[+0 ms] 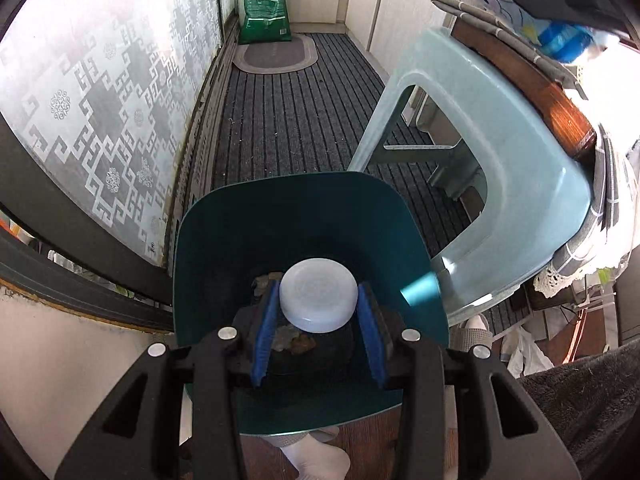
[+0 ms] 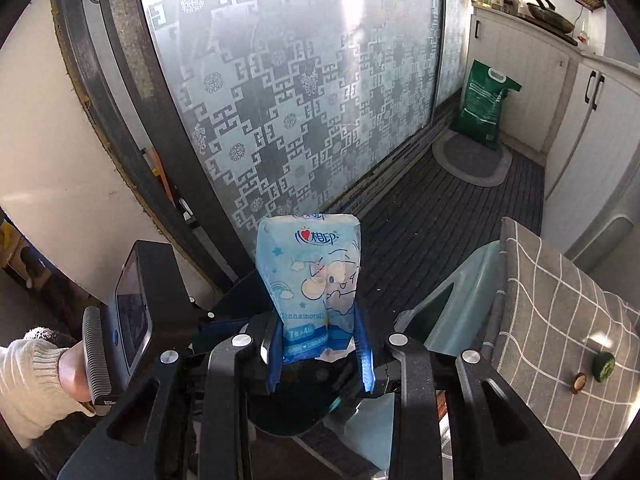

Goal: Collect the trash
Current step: 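Carry the white disc over the bin and open the left tool while the right tool holds the pack, then lower the wipe pack into the bin and open the right tool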

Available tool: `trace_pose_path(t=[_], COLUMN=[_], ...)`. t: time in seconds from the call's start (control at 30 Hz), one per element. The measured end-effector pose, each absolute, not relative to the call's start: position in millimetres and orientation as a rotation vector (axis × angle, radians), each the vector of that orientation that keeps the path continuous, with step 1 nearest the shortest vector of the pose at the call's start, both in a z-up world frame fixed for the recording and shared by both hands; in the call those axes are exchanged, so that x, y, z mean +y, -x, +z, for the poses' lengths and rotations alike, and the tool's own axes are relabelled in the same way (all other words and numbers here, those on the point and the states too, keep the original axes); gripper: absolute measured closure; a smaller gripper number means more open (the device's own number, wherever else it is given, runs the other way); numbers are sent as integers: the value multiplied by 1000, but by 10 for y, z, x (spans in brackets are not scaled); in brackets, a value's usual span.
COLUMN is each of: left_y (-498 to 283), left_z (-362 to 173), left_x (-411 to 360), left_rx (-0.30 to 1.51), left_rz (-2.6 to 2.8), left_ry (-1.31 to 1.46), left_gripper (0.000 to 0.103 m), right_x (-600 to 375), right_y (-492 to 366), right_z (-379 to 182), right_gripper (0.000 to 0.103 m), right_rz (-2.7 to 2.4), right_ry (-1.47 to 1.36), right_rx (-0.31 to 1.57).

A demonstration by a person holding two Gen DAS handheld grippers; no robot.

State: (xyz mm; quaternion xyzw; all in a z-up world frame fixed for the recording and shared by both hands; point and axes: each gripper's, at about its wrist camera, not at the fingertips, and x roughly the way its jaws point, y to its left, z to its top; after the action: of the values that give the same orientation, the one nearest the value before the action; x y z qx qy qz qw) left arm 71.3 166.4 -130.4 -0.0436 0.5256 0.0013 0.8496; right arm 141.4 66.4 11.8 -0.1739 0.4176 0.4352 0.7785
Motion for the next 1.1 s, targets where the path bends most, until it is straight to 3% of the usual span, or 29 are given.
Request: trace_pose_path(t=[0.23,0.3,0.4,0.57,1.1], left_y=[-627,-610,-584,-538,-405], left_z=[-1349,-1313,-1214,-971,-342], left_x=[1736,1781,1849,1973,2121], left_rx=[1115,1102,1068,992,822], left_rz=[8,9,23,52,89], left_ry=[84,94,105,134,178], left_gripper=[59,62,73,81,86], right_x=[890,944,1011,1116,1279], right_y=[-1381,-1381,-1383,-1367,-1263], right_z=[-2,-55,-153,-379,-994], right_gripper=[73,73,73,73,73], right_rz=[944,940,933,926,908], right_ry=[411,422,441,479,582], right_rx=[936,950,973,1024,1171])
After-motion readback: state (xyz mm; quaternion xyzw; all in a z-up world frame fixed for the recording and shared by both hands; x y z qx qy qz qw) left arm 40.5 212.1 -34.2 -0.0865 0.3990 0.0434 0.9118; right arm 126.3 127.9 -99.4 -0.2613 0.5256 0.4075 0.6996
